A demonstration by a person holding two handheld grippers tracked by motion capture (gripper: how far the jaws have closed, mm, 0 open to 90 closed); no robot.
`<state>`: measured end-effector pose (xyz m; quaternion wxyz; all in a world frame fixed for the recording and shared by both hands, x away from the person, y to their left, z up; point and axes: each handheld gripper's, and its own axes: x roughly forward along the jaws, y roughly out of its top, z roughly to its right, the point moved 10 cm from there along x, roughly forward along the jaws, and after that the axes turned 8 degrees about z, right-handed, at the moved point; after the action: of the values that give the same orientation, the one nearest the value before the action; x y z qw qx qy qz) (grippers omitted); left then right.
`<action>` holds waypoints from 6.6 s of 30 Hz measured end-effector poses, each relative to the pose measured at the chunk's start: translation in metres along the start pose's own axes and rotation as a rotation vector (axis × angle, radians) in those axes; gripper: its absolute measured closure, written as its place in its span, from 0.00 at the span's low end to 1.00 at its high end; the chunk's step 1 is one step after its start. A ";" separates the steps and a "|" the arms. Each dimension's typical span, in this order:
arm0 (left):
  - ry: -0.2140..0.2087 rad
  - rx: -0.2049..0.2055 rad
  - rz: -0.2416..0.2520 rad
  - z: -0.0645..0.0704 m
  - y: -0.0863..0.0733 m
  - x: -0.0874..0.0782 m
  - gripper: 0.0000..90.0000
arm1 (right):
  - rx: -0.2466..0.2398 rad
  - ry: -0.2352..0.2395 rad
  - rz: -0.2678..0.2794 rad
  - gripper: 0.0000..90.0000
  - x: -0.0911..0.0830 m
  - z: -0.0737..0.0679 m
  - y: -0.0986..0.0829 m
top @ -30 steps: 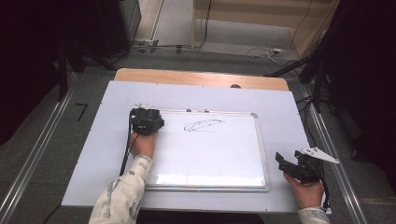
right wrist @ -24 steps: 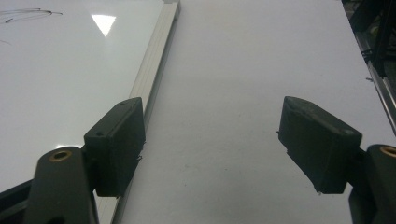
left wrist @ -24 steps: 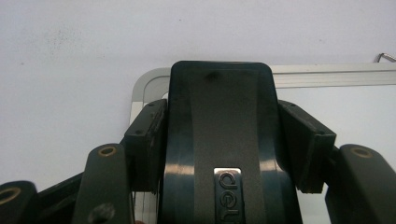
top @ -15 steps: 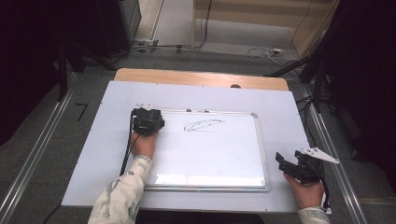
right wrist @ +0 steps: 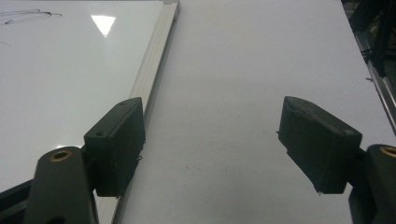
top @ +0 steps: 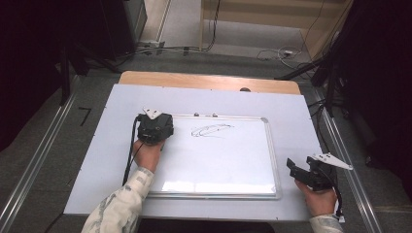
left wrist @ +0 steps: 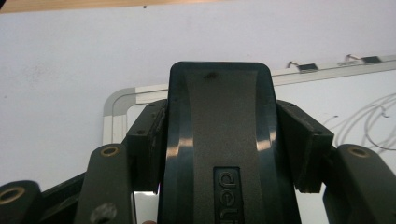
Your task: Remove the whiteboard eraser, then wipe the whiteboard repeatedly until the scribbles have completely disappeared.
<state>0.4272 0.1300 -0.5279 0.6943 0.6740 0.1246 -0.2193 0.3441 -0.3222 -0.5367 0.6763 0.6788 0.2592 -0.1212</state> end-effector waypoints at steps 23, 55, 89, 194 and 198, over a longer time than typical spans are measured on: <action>-0.042 -0.017 0.008 0.007 -0.006 -0.010 0.45 | 0.004 0.003 -0.004 0.24 0.001 -0.002 0.000; -0.116 0.015 -0.065 0.052 -0.014 0.025 0.45 | -0.004 0.011 -0.005 0.24 0.003 -0.003 0.000; -0.056 0.074 -0.101 0.060 -0.016 0.044 0.45 | 0.003 0.018 -0.002 0.24 0.002 -0.002 0.001; -0.177 0.192 -0.114 0.174 -0.006 0.080 0.46 | 0.002 0.046 0.010 0.27 -0.001 -0.006 0.002; -0.186 0.197 -0.116 0.180 -0.006 0.081 0.46 | 0.003 0.048 0.010 0.28 -0.001 -0.007 0.002</action>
<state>0.4730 -0.0597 -0.5600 0.6195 0.7073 0.0767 -0.3317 0.3430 -0.3158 -0.5345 0.6692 0.6839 0.2721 -0.1019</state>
